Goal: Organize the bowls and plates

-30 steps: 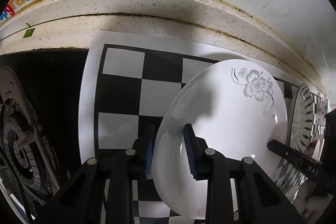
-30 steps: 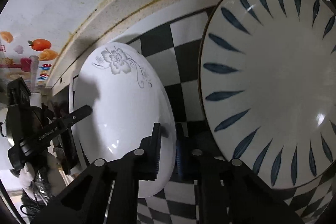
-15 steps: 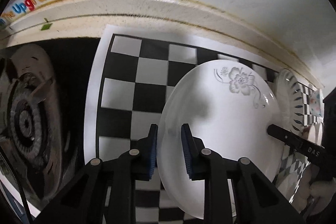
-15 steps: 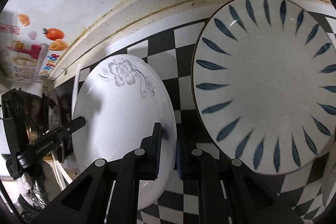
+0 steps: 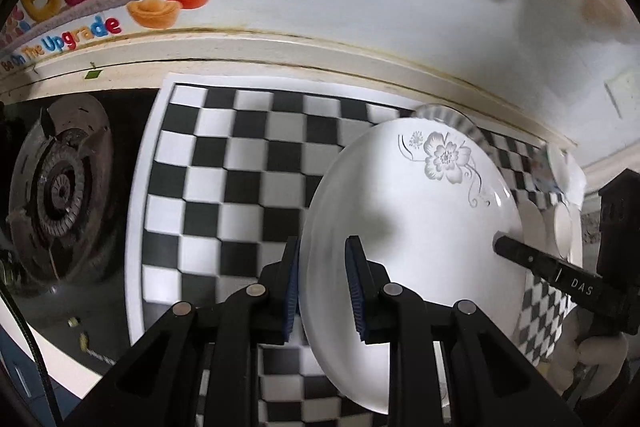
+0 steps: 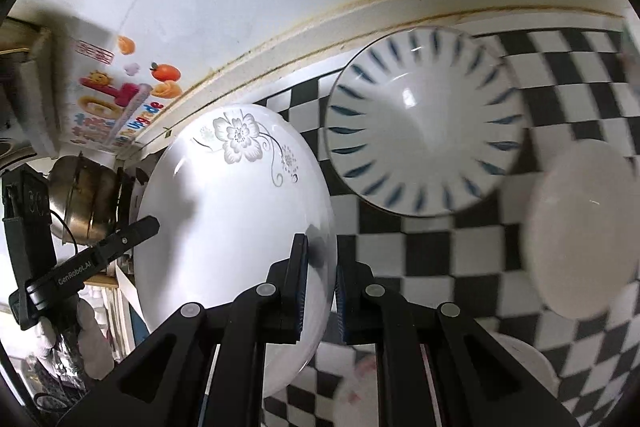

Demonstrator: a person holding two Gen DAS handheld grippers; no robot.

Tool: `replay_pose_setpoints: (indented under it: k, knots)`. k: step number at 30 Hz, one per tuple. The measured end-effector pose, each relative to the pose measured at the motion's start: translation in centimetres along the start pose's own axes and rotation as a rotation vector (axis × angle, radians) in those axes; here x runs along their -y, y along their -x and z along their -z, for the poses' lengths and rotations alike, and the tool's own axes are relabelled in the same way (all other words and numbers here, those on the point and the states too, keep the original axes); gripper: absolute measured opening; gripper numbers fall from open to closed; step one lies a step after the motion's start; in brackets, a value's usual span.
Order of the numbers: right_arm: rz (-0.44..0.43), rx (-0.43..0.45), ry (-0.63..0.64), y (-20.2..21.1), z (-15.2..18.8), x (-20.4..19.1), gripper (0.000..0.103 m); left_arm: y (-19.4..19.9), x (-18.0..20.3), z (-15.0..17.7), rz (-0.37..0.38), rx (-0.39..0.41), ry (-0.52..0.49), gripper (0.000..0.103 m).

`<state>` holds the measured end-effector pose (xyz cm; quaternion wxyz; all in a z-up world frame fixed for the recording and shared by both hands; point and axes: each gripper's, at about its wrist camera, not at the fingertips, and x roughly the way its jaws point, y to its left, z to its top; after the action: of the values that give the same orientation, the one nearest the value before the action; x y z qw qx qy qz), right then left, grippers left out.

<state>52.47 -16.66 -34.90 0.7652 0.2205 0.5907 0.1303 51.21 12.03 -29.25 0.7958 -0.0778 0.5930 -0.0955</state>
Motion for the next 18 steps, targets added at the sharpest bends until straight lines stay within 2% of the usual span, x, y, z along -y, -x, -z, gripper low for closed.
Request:
replay_pose_setpoints:
  k: [10, 18]
  knots:
    - [0.037, 0.041, 0.029, 7.6, 4.9, 5.4, 0.013, -0.4, 7.2, 5.1, 0.025, -0.024, -0.056, 0.020]
    - [0.063, 0.015, -0.001, 9.1, 9.1, 9.9, 0.013, -3.2, 10.4, 9.4, 0.041, -0.105, -0.067, 0.020]
